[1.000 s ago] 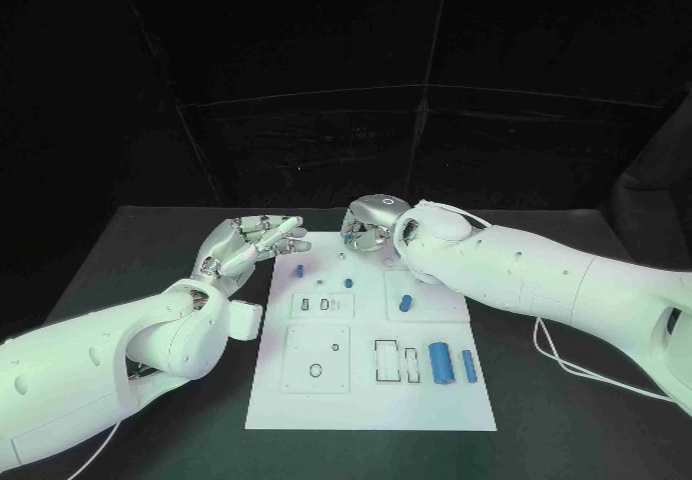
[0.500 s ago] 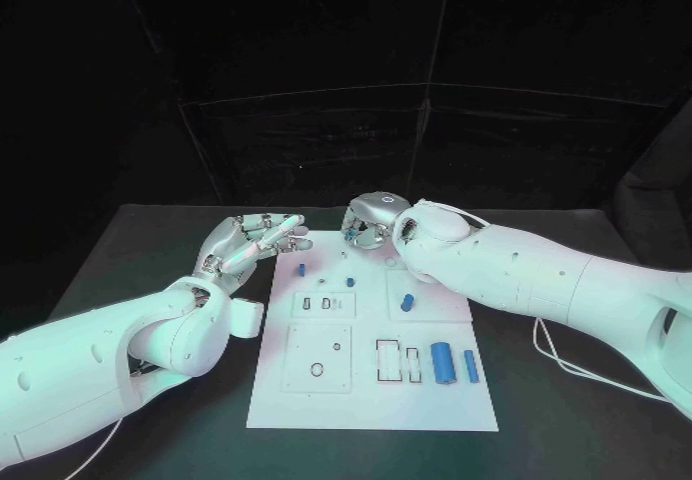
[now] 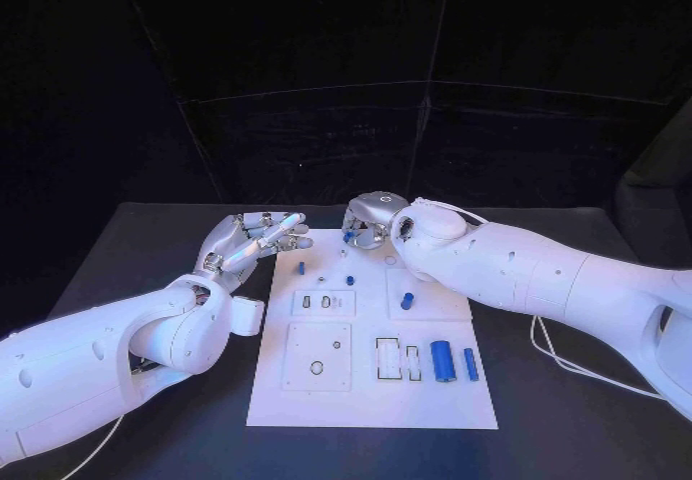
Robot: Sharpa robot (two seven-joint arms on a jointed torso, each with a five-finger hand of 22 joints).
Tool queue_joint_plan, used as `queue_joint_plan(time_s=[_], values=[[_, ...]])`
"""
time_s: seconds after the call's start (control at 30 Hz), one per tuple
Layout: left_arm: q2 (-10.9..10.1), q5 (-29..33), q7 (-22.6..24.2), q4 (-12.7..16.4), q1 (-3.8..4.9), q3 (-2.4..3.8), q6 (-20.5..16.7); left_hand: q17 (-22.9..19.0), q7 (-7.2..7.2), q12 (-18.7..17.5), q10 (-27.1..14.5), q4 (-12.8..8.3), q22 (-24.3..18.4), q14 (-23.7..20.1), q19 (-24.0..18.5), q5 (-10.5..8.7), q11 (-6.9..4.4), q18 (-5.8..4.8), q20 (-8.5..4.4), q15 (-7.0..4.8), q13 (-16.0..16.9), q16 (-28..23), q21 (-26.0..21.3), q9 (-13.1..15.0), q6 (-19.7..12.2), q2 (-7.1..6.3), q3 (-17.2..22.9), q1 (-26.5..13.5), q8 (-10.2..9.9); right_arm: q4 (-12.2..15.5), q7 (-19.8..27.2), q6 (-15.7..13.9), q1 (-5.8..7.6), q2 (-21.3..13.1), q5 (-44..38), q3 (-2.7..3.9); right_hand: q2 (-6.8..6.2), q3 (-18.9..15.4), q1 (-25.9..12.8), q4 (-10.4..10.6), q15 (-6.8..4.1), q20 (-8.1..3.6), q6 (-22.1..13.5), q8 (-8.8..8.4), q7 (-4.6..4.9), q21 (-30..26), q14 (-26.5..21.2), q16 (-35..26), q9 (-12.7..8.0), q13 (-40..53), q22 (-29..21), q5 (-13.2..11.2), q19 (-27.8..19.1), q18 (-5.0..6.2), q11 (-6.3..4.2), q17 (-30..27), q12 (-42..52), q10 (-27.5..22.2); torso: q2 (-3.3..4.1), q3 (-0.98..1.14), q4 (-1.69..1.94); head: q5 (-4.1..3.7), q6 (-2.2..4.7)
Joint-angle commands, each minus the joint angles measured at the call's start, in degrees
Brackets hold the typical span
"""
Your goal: Assemble the parts on the task board
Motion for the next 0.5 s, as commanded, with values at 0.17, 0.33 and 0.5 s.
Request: queue_joint_plan(time_s=[0.17, 0.33, 0.5], values=[[0.0, -0.3, -0.1, 0.0, 0.15, 0.05, 0.9, -0.1, 0.21, -0.2, 0.1, -0.4, -0.1, 0.3, 0.4, 0.02, 0.17, 0.88, 0.08, 0.16, -0.1, -0.4, -0.2, -0.1, 0.2, 0.38, -0.1, -0.2, -0.2, -0.3, -0.6, 0.5, 0.11, 0.2, -1.2, -0.01, -1.93, -0.3, -0.5, 0.9, 0.48, 0.32, -2.1, -0.14, 0.22, -2.1, -1.2, -2.7, -0.1, -0.1, -4.0, -0.4, -2.6, 0.71, 0.56, -4.5, -0.2, -3.0, 0.05, -0.01, -0.02, 0.08, 0.08], [0.1, -0.3, -0.2, -0.1, 0.16, 0.05, 1.0, -0.1, 0.22, -0.3, 0.1, -0.4, -0.2, 0.3, 0.4, 0.01, 0.18, 0.88, 0.09, 0.17, -0.1, -0.4, -0.3, -0.1, 0.2, 0.37, -0.2, -0.3, -0.3, -0.3, -0.1, -1.5, 0.13, 0.3, -0.9, -0.02, -3.56, -3.3, 0.0, 2.1, 1.0, 0.66, -7.2, -0.19, 0.53, -5.4, -2.3, -6.2, -0.2, -0.1, -9.6, -2.1, -5.9, 1.61, 1.1, -9.9, -0.1, -7.9, 0.07, -0.02, -0.03, 0.07, 0.17], [0.0, -0.3, -0.3, -0.2, 0.17, 0.05, 1.1, -0.1, 0.23, -0.4, 0.0, -0.4, -0.2, 0.3, 0.4, 0.0, 0.2, 0.88, 0.1, 0.19, -0.1, -0.5, -0.3, -0.1, 0.2, 0.37, -0.3, -0.3, -0.4, 0.8, 0.3, -4.7, 0.14, -0.6, 0.0, -0.02, -3.97, -6.5, 1.1, 3.2, 1.01, 0.66, -10.3, -0.16, 0.62, -7.1, -2.4, -7.8, -0.1, 0.0, -12.1, -2.1, -6.7, 1.94, 1.16, -11.9, 0.2, -9.2, 0.05, 0.04, -0.16, 0.15, 0.32]])
